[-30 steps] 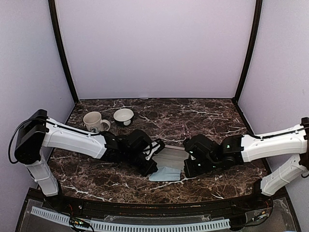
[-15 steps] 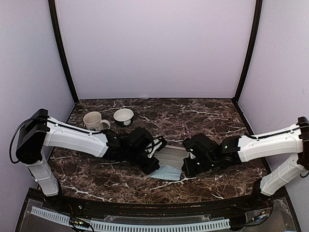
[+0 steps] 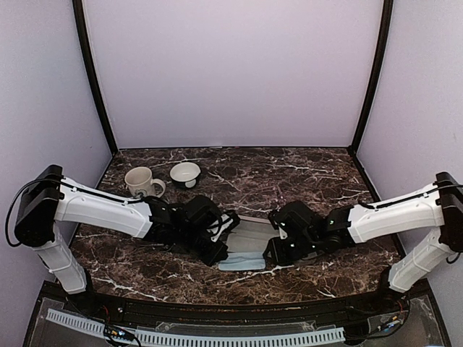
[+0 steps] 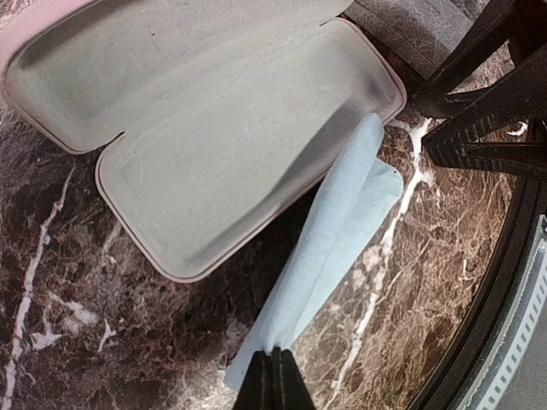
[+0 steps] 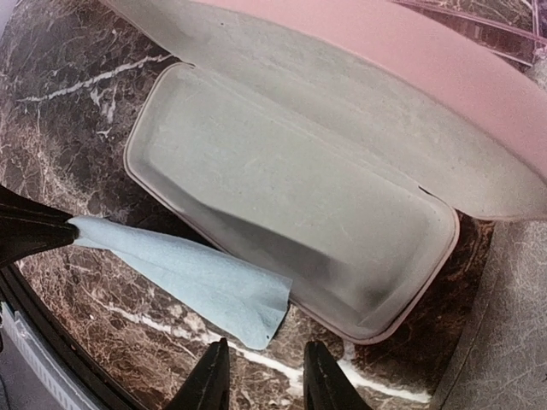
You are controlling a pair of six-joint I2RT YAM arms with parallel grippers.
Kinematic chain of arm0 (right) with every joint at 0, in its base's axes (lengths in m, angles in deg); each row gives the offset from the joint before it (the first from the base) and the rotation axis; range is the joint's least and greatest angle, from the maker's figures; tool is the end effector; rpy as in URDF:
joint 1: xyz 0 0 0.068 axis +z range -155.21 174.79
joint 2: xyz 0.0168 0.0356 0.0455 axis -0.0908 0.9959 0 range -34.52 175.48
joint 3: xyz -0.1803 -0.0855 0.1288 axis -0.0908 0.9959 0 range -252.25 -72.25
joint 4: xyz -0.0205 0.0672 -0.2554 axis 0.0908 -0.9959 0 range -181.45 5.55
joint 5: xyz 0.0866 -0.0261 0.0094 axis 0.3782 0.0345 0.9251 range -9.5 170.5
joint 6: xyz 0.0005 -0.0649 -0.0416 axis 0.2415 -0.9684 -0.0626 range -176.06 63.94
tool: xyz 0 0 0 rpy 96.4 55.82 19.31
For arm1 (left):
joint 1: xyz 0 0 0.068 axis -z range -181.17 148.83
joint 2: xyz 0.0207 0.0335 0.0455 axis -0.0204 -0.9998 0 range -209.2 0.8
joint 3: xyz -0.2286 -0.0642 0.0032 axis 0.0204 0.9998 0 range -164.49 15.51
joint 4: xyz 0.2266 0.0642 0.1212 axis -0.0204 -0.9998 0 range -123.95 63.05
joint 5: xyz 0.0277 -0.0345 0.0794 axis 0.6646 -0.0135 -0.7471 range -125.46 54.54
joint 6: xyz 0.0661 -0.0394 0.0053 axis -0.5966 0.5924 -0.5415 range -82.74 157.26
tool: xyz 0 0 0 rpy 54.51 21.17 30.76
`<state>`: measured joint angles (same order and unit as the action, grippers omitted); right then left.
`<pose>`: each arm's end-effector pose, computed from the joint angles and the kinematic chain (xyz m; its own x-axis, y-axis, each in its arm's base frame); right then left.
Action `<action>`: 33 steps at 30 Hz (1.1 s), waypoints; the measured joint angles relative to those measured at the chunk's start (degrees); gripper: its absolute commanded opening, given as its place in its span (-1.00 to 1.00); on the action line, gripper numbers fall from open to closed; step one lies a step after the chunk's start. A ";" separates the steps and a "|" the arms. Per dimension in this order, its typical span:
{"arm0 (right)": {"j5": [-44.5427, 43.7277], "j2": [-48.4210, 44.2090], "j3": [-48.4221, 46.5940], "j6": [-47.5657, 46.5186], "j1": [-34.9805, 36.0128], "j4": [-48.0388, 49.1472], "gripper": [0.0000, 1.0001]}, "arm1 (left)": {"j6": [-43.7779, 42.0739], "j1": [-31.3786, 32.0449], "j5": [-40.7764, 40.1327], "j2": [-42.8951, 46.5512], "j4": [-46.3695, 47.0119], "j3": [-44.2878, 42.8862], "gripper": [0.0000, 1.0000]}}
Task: Organize the sunglasses
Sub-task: Pick up the folded cleaning cloth from the center of the board.
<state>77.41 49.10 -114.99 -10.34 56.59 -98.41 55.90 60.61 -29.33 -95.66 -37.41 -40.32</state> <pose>0.1459 0.2648 0.1080 -0.8892 -0.1457 -0.4337 -0.3276 0.8644 0.3815 0.1644 -0.3213 0.1146 -0.6388 0.5183 -0.5687 0.7426 0.6086 -0.2795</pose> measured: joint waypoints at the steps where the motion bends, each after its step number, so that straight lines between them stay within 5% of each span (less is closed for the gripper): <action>1: 0.00 0.42 -0.35 -0.24 -0.09 -0.02 -0.37 | 0.00 0.00 -0.02 -0.02 0.11 0.00 -1.00; 33: 13.55 3.56 3.39 -5.22 -8.61 12.35 -0.23 | 0.00 0.00 -0.70 -0.72 0.15 0.00 -1.00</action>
<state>90.96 52.66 -111.60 -15.57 47.98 -86.06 55.90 60.61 -30.03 -96.38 -37.26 -40.32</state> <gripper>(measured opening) 0.387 0.009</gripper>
